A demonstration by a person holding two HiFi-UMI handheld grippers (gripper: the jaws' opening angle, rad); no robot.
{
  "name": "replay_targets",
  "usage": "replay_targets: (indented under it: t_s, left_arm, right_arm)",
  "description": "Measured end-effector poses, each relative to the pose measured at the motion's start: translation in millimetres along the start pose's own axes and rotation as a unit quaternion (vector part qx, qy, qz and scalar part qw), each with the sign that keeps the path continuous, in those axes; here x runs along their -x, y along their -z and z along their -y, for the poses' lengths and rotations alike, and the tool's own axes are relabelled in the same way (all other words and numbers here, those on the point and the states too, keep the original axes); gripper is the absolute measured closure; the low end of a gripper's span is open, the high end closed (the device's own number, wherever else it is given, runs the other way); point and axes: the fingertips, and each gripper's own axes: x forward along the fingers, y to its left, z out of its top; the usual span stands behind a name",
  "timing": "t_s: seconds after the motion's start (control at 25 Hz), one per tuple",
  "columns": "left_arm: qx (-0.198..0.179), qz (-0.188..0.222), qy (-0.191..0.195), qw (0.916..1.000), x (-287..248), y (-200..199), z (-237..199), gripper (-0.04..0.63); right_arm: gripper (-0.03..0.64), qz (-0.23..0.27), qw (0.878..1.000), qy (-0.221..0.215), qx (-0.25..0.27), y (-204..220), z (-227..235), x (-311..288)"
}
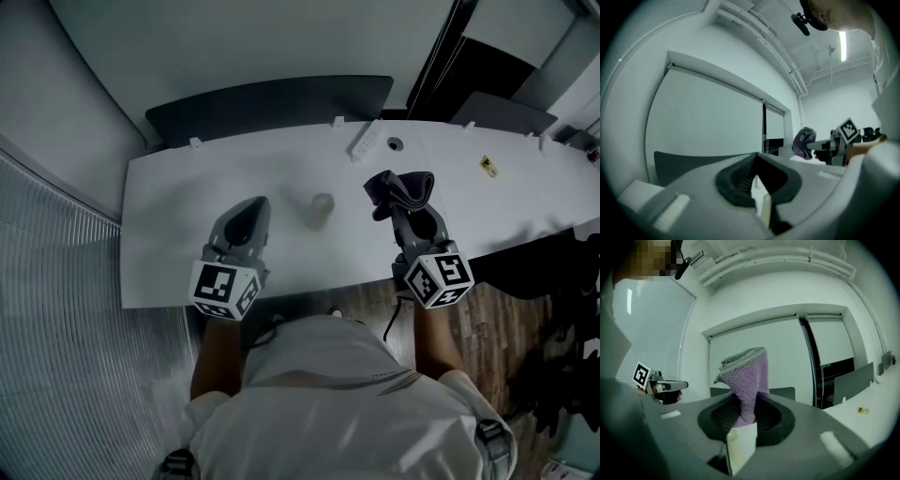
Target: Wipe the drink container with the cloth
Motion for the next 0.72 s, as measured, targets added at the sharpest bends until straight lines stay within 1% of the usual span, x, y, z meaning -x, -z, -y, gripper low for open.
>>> replay_targets:
  t_s: [0.16,0.36,0.48,0.72]
  left_arm:
    - [0.004,0.003,0.009,0.9999,-3.3,0.2,1.9,0.591]
    - [0.009,0.012,0.014,0.9998,0.1,-11.0,4.9,0.591]
    - [0.005,0.018,0.016,0.9997,1.0,-16.4,4.5,0.591]
    - [0.007,0.009,0.019,0.9997,2.7,-10.8,7.8,0.591]
  right_arm:
    - [0.529,0.003,1.000,0.001,0.006,-2.0,-0.7,0.8]
    - [0.529,0.027,1.000,0.002,0.012,-11.1,-5.7,6.8]
    - [0.529,0.028,1.000,0.002,0.011,-12.8,-6.4,6.4]
    - [0.529,0.024,1.000,-0.011,-0.003,-14.5,-12.7,7.0]
